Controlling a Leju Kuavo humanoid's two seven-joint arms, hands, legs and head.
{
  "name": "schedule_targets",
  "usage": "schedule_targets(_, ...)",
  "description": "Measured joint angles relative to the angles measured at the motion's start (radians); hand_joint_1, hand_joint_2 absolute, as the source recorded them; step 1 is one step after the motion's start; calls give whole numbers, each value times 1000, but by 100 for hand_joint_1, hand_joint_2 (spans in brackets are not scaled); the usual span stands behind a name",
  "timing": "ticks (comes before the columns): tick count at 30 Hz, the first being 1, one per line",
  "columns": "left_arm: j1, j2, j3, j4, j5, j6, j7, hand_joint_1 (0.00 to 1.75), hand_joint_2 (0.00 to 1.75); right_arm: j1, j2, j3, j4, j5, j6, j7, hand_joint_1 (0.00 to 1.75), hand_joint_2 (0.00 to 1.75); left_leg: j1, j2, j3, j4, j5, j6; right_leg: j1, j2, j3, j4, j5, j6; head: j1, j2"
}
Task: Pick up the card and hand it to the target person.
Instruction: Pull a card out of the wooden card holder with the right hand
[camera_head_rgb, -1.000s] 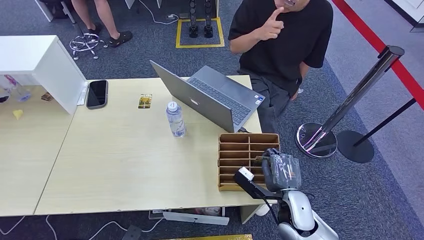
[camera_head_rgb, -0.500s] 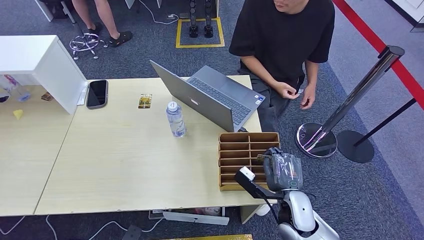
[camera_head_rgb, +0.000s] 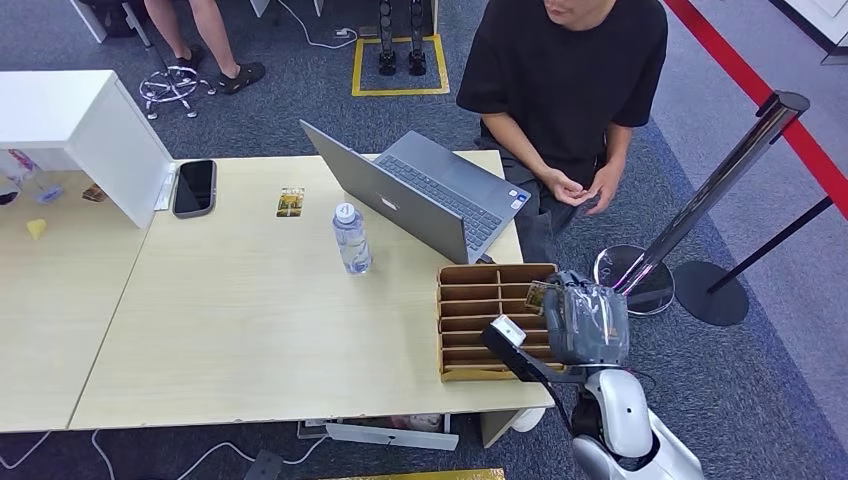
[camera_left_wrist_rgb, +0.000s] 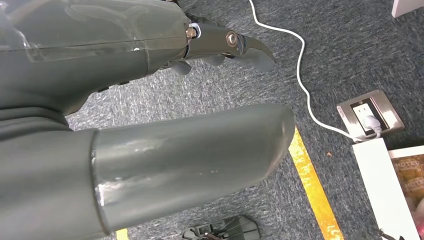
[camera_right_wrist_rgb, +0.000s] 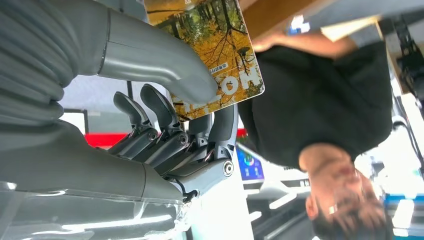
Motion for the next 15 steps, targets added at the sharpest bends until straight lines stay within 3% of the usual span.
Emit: schedule_targets(15, 0, 0, 0, 0, -9, -1, 0, 0, 0, -1, -56, -104, -191, 34, 38, 14, 147, 175, 0, 0, 0, 0, 0, 0, 0, 0, 0, 0, 0, 0, 0, 0)
